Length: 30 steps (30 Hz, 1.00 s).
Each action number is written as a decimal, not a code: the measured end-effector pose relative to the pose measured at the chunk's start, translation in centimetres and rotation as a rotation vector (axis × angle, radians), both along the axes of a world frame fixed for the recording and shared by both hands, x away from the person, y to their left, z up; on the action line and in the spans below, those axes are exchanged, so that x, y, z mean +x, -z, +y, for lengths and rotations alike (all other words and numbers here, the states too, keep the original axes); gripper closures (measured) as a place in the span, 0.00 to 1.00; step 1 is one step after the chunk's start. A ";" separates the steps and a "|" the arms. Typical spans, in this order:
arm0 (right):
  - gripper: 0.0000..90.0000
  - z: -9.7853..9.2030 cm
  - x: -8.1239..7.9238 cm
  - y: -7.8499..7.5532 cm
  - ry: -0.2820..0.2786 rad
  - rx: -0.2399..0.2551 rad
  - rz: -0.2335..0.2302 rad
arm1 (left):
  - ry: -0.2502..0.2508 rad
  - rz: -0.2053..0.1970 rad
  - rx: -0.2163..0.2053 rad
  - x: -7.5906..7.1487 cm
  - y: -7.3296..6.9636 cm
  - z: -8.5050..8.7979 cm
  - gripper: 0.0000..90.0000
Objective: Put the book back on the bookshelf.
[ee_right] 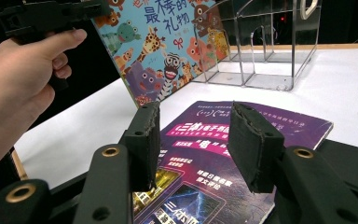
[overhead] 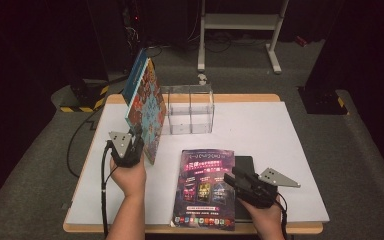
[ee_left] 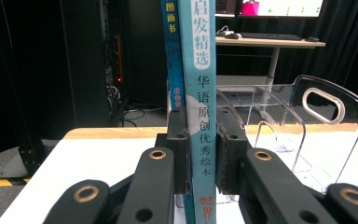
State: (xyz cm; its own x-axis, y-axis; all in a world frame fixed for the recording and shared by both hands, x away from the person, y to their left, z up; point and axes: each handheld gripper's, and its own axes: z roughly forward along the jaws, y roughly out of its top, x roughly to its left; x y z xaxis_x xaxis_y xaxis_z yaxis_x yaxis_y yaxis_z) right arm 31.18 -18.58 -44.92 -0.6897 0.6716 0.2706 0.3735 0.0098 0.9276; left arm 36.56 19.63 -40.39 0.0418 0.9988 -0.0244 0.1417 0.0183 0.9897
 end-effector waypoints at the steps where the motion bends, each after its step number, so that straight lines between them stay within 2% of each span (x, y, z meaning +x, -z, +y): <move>1: 0.59 0.0 0.0 0.0 0.000 -0.001 0.000 | 0.001 -0.003 -0.002 0.0 0.0 0.0 0.87; 6: 0.59 0.0 0.0 0.1 0.001 -0.007 -0.001 | 0.013 0.000 -0.005 0.1 0.1 0.1 0.86; 12: 0.58 -0.1 0.0 0.1 0.007 -0.021 -0.008 | 0.064 0.023 -0.031 -0.3 0.3 0.8 0.66; 15: 0.56 -0.2 0.1 0.2 0.007 -0.044 -0.011 | 0.120 0.053 -0.062 -0.5 0.4 1.5 0.57; 18: 0.53 -0.2 0.2 0.3 0.010 -0.070 -0.015 | 0.143 0.060 -0.055 -1.0 0.7 2.1 0.54; 19: 0.53 -0.2 0.2 0.3 0.010 -0.082 -0.018 | 0.167 0.074 -0.060 -1.2 0.9 2.5 0.52; 22: 0.51 -0.2 0.3 0.4 0.015 -0.116 -0.026 | 0.195 0.096 -0.056 -1.5 1.3 3.0 0.44; 25: 0.48 -0.3 0.4 0.3 0.047 -0.148 -0.041 | 0.222 0.104 -0.051 -2.1 1.9 3.5 0.40; 28: 0.46 -0.6 0.4 0.2 0.057 -0.160 -0.052 | 0.243 0.140 -0.036 -2.4 2.8 3.9 0.34; 30: 0.46 -0.9 0.5 0.3 0.064 -0.170 -0.052 | 0.261 0.145 -0.042 -2.7 3.4 4.2 0.32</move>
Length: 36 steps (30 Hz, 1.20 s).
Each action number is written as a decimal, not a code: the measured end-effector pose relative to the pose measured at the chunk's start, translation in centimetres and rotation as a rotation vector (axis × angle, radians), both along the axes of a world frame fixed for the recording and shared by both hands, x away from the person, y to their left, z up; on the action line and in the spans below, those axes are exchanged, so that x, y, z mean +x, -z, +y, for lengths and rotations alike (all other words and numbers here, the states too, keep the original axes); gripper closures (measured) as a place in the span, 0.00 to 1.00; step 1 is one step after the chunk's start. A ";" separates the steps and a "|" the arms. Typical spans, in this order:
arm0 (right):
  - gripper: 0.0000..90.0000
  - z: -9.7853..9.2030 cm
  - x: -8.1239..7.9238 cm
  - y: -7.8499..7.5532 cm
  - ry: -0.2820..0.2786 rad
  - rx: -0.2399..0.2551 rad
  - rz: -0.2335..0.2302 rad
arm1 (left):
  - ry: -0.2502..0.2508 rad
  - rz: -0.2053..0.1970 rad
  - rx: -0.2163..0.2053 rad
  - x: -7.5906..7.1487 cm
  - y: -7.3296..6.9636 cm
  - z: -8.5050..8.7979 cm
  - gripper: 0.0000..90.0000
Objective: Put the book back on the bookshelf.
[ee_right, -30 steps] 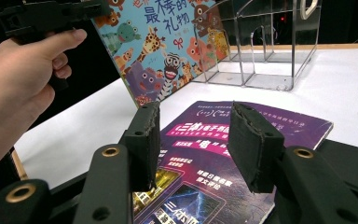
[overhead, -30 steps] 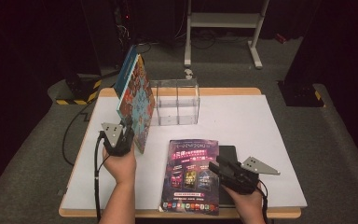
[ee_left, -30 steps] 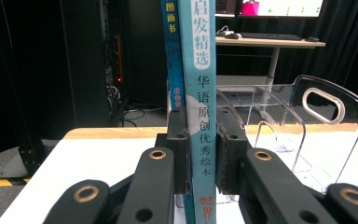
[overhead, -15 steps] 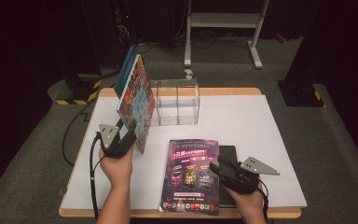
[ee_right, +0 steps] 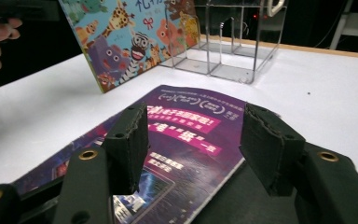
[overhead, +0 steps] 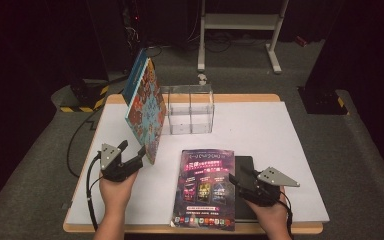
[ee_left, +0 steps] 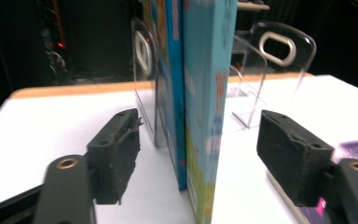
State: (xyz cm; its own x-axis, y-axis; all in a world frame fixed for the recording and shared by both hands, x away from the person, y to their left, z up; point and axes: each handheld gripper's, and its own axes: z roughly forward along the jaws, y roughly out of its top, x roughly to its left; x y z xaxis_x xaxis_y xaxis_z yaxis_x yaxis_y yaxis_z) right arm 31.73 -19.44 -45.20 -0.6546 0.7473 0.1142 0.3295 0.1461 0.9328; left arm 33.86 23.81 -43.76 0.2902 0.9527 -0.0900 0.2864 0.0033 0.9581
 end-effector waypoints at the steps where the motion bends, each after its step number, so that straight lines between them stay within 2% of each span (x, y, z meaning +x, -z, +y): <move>1: 0.46 -0.1 0.1 0.1 0.001 -0.001 0.005 | 0.013 0.006 -0.014 -0.2 0.3 0.2 0.31; 4: 0.47 -0.4 0.1 0.3 0.011 -0.021 -0.015 | 0.044 0.035 -0.064 -0.5 1.2 0.9 0.28; 8: 0.45 -0.6 0.3 0.5 0.018 -0.032 -0.001 | 0.075 0.072 -0.088 -1.0 2.4 1.7 0.27; 15: 0.43 -1.0 0.5 0.9 0.037 -0.054 -0.004 | 0.140 0.125 -0.074 -1.2 3.7 1.5 0.21; 20: 0.42 -1.1 0.5 1.0 0.043 -0.081 0.007 | 0.189 0.171 -0.049 -1.5 4.4 0.5 0.21; 24: 0.42 -1.4 0.7 1.1 0.058 -0.085 0.025 | 0.250 0.212 -0.086 -1.8 5.1 -0.1 0.22; 26: 0.42 -1.6 0.5 1.3 0.067 -0.105 0.034 | 0.281 0.252 -0.074 -1.9 5.5 -0.6 0.22; 28: 0.43 -1.9 0.2 1.5 0.079 -0.118 0.036 | 0.315 0.289 -0.096 -2.0 5.7 -1.0 0.22; 30: 0.43 -2.2 0.0 1.9 0.093 -0.108 0.039 | 0.340 0.300 -0.098 -2.1 5.8 -1.8 0.24; 33: 0.43 -2.2 -0.2 2.3 0.095 -0.130 0.050 | 0.391 0.318 -0.064 -2.2 6.0 -3.6 0.27; 36: 0.43 -2.4 -0.2 2.6 0.099 -0.125 0.058 | 0.420 0.334 -0.058 -2.2 6.2 -5.4 0.27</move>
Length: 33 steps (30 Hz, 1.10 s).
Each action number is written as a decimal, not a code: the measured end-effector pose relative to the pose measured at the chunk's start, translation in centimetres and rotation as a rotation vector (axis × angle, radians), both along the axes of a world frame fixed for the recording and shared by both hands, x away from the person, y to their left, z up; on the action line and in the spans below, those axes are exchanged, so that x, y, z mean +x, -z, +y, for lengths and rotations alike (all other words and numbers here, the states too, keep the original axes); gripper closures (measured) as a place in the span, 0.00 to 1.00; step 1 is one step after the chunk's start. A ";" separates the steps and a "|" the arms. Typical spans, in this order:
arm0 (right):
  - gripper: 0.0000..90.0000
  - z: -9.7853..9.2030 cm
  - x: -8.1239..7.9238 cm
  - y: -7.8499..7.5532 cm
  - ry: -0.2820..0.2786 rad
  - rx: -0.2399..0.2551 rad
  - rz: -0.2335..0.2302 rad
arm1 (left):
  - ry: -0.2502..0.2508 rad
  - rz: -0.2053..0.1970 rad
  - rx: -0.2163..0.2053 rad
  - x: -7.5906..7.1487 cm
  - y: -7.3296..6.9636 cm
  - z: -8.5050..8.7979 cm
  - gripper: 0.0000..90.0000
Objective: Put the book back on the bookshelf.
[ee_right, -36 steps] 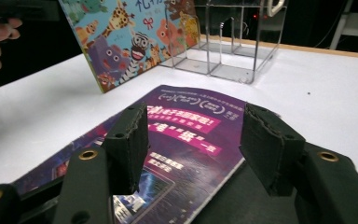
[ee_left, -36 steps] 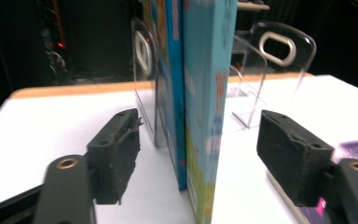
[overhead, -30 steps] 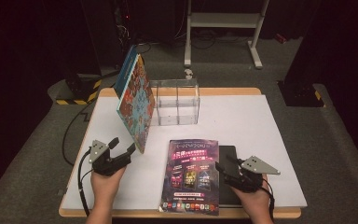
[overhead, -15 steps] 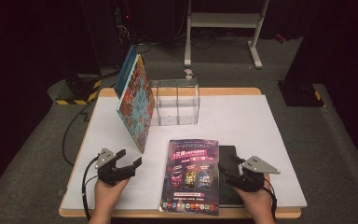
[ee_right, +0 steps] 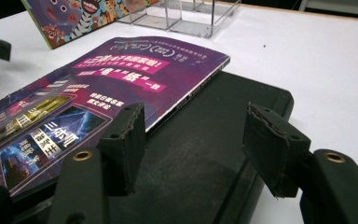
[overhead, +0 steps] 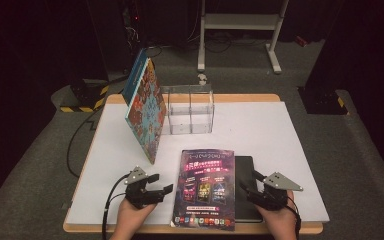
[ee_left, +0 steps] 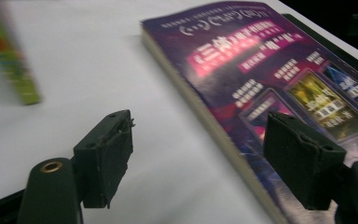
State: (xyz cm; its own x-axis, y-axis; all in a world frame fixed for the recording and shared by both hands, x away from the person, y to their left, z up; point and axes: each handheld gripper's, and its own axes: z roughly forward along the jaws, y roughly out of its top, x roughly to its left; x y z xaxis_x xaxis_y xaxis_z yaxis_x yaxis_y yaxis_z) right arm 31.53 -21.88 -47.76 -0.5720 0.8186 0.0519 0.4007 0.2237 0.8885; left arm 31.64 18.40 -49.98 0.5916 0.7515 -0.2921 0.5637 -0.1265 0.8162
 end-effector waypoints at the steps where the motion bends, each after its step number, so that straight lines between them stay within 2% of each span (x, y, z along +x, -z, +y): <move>1: 0.43 0.0 0.0 0.1 0.000 -0.002 0.002 | 0.013 0.004 -0.002 0.0 0.1 -0.5 0.27; 3: 0.44 0.1 0.0 0.3 -0.003 -0.012 0.007 | 0.029 0.015 0.004 0.1 0.2 -1.5 0.27; 7: 0.44 0.2 -0.1 0.3 -0.012 -0.024 0.006 | 0.067 0.044 0.040 0.4 0.5 -3.4 0.21; 10: 0.44 0.1 -0.1 0.3 -0.012 -0.023 0.007 | 0.079 0.099 0.064 1.1 0.7 -4.4 0.16; 13: 0.44 0.1 -0.1 0.3 -0.015 -0.022 0.007 | 0.080 0.126 0.053 1.6 0.6 -4.9 0.15; 16: 0.44 0.1 -0.2 0.3 -0.020 -0.021 0.006 | 0.082 0.137 0.046 1.9 0.6 -5.3 0.13; 21: 0.44 0.4 -0.2 0.3 -0.031 -0.021 0.011 | 0.093 0.144 0.072 2.0 0.4 -5.9 0.10; 26: 0.42 0.6 -0.1 0.3 -0.036 -0.017 0.019 | 0.117 0.150 0.045 2.0 0.4 -6.0 0.15; 33: 0.41 0.0 0.3 0.4 0.012 -0.005 0.033 | 0.167 0.138 -0.004 2.0 0.4 -7.4 0.16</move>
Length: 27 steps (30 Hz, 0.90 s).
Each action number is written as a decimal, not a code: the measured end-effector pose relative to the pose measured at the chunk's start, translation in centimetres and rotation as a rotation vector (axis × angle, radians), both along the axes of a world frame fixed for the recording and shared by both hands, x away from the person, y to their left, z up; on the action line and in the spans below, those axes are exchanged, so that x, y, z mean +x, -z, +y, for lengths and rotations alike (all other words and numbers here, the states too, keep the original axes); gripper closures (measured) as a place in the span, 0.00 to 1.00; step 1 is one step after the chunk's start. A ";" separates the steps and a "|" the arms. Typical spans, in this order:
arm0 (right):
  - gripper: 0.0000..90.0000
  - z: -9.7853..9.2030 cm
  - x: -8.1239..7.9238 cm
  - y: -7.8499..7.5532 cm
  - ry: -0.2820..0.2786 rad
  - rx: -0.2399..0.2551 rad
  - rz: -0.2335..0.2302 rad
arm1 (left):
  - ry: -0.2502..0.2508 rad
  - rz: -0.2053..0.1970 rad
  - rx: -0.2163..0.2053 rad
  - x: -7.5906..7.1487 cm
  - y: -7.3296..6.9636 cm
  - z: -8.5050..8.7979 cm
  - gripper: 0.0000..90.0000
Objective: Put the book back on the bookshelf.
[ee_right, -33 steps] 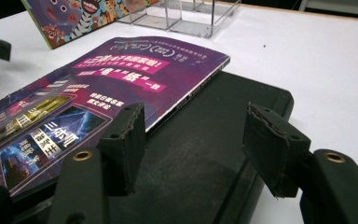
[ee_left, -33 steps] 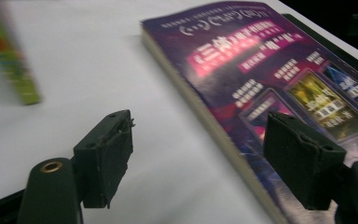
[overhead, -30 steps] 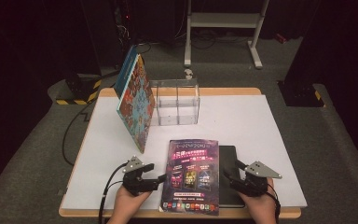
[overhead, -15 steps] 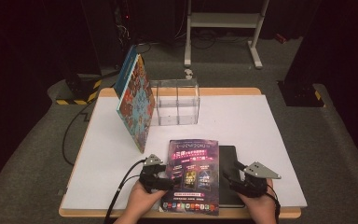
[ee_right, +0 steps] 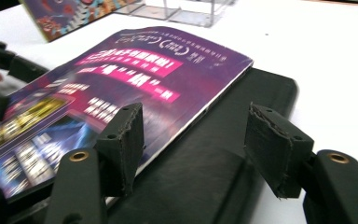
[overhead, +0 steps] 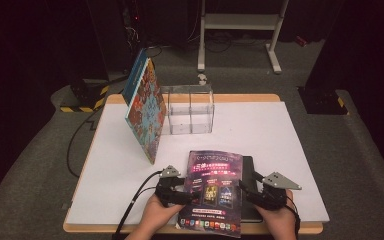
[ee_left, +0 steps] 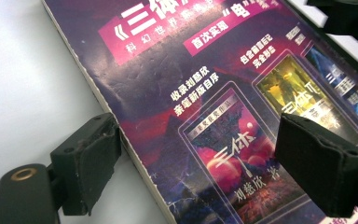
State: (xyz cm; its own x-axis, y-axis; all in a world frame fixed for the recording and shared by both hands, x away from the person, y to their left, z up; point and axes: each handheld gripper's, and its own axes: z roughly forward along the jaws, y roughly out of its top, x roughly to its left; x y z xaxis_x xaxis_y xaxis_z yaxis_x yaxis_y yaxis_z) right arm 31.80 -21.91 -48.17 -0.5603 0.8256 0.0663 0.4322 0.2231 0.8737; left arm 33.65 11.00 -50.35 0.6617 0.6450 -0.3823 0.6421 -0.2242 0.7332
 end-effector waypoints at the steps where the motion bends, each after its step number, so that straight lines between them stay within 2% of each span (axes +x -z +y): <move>1: 0.41 -0.2 0.1 0.0 0.013 0.005 0.004 | 0.007 0.000 -0.004 0.0 0.0 -0.2 0.16; 2: 0.40 -0.4 0.1 0.0 0.019 0.008 0.009 | 0.007 0.011 -0.018 0.0 -0.1 -0.6 0.16; 3: 0.39 -0.5 0.2 0.1 0.029 0.013 0.012 | 0.024 0.004 -0.010 0.0 -0.3 -0.8 0.16; 5: 0.38 -0.9 0.4 0.1 0.047 0.025 0.020 | 0.048 -0.021 -0.011 -0.1 -0.8 -1.3 0.16; 7: 0.36 -1.1 0.6 0.2 0.061 0.033 0.032 | 0.066 -0.043 -0.034 -0.2 -1.2 -1.8 0.18; 10: 0.32 -1.2 0.7 0.3 0.074 0.045 0.053 | 0.055 -0.094 -0.010 -0.4 -1.4 -2.1 0.18; 13: 0.28 -1.2 0.9 0.6 0.083 0.060 0.096 | 0.040 -0.106 0.026 -0.5 -1.0 -2.2 0.17; 16: 0.26 -1.3 1.0 0.8 0.094 0.088 0.123 | 0.044 -0.112 0.008 -0.9 -0.7 -2.0 0.20; 18: 0.23 -1.3 1.2 0.9 0.092 0.105 0.145 | 0.044 -0.136 0.025 -1.1 -0.8 -2.2 0.22; 20: 0.19 -1.2 1.6 1.0 0.093 0.128 0.177 | 0.046 -0.132 0.023 -1.1 -0.8 -2.2 0.23; 22: 0.20 -1.1 2.0 1.1 0.072 0.152 0.212 | 0.048 -0.128 0.018 -1.0 -0.8 -2.1 0.23; 24: 0.19 -0.9 2.3 1.0 0.071 0.147 0.229 | 0.049 -0.133 0.019 -1.0 -0.7 -2.1 0.23; 25: 0.23 -0.8 2.4 0.8 0.075 0.127 0.233 | 0.050 -0.134 0.019 -1.0 -0.7 -2.1 0.23; 27: 0.39 -0.7 2.4 0.0 0.098 0.077 0.188 | 0.053 -0.121 0.015 -0.9 -0.7 -2.1 0.23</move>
